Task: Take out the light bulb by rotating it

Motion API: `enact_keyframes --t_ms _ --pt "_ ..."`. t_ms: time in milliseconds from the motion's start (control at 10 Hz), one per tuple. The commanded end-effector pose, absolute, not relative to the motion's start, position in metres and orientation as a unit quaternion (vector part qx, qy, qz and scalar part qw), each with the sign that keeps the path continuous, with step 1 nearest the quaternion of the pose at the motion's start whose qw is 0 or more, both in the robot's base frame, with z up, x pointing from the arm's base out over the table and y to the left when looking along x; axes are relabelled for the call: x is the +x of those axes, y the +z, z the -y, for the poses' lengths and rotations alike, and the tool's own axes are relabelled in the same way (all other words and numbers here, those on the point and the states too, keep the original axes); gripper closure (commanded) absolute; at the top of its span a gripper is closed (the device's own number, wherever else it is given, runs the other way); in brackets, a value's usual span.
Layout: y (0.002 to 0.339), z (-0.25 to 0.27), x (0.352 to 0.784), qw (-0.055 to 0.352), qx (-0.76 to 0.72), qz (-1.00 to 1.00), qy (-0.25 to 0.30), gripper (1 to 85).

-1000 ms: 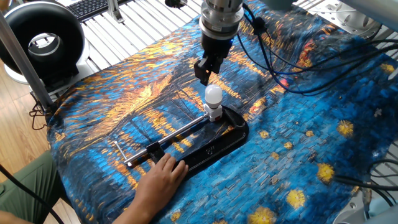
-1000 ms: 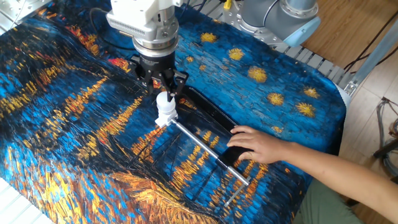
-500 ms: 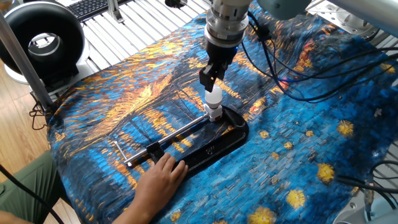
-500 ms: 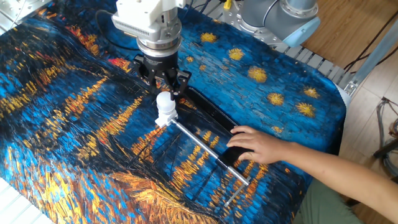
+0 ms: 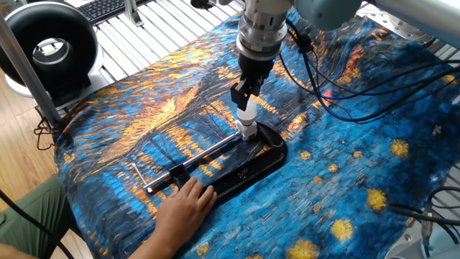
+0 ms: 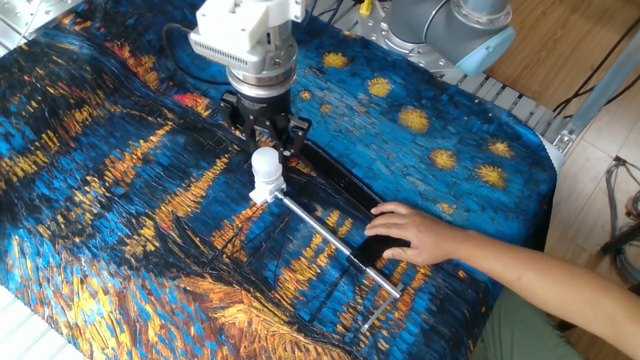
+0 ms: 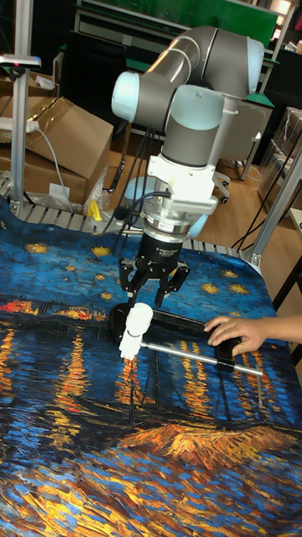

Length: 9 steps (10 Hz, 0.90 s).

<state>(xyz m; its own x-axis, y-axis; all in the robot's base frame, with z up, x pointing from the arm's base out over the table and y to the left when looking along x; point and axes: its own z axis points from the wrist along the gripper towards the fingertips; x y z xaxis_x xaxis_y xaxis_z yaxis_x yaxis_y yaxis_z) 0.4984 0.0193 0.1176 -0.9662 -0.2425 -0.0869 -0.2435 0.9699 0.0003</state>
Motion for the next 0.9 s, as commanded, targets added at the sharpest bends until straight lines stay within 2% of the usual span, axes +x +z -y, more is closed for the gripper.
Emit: enact_keyframes --t_ms 0,800 --pt "0.1112 -0.0189 0.4984 0.044 -0.127 -0.991 0.003 33.3" --pt "0.1045 -0.0185 0.5040 0.046 -0.136 -0.990 0.003 33.0"
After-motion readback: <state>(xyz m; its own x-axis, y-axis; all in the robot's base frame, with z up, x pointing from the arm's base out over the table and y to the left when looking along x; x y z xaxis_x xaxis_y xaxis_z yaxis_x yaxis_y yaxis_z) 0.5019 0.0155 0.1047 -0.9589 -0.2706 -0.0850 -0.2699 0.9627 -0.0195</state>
